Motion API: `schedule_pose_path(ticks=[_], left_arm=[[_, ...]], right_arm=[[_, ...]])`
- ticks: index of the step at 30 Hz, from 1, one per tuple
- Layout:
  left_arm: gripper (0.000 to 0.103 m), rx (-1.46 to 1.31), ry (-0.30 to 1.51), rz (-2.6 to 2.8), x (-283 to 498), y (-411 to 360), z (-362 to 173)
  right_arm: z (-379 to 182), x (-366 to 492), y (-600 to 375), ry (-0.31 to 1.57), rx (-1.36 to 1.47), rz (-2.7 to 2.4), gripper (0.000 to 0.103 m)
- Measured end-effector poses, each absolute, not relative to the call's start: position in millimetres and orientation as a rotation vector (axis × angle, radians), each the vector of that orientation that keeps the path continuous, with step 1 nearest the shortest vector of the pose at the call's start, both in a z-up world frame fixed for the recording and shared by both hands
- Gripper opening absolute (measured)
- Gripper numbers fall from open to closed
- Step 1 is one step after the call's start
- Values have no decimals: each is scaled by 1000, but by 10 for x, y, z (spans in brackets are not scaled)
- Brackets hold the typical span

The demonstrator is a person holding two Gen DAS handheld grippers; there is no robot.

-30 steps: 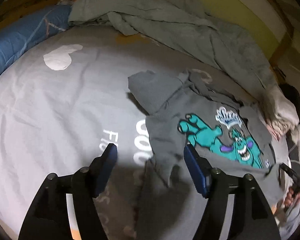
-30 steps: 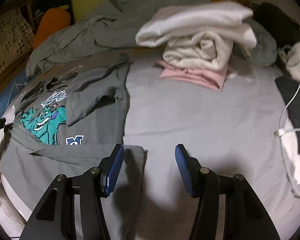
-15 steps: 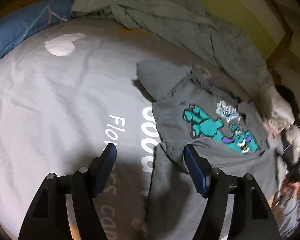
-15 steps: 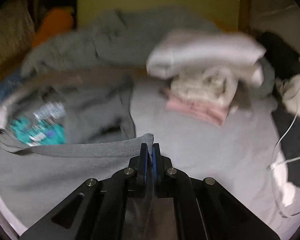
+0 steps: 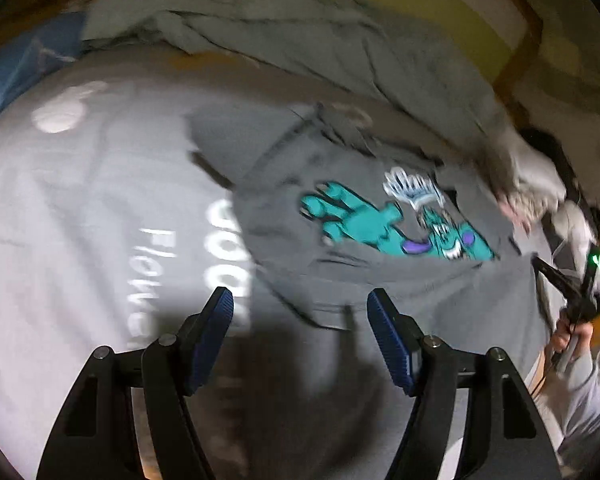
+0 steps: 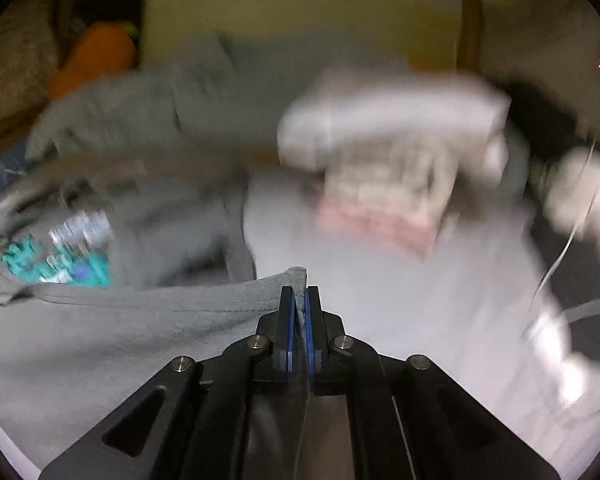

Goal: Fold small clothes

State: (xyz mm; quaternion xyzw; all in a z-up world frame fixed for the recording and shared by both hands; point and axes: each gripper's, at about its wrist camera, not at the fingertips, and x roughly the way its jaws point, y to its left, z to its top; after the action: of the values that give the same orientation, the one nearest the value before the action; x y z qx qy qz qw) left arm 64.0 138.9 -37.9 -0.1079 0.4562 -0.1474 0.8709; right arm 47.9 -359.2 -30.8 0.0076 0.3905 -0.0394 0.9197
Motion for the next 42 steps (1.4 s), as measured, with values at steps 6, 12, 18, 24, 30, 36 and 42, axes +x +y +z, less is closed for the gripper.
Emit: schedule_pose_path(ticks=[6,12,18,24,30,36,42], left_arm=[[5,-169,815,17,577,1338,-230],[16,-119,849,98,716,1362,-207],[60,-341,839,49,680,1740,-309],[76,-376,752,-5,362,1828,-57],[84,-354,894,14,744,1732,-139],[79,-436,1092,96,1301,1907,-335],[79,-453,1058,0,973,1930,-245]], right_arm=[[-204,416,-3563,721,-14,-76,3],[-110,524,-3372,706,-88,-73,3],[-307,736,-3576,798,1,-153,44],[28,500,-3919,689,104,-191,67],[81,204,-3827,706,34,-139,67],[41,312,-3657,763,-12,-138,67],[24,272,-3708,758,6,-128,67]])
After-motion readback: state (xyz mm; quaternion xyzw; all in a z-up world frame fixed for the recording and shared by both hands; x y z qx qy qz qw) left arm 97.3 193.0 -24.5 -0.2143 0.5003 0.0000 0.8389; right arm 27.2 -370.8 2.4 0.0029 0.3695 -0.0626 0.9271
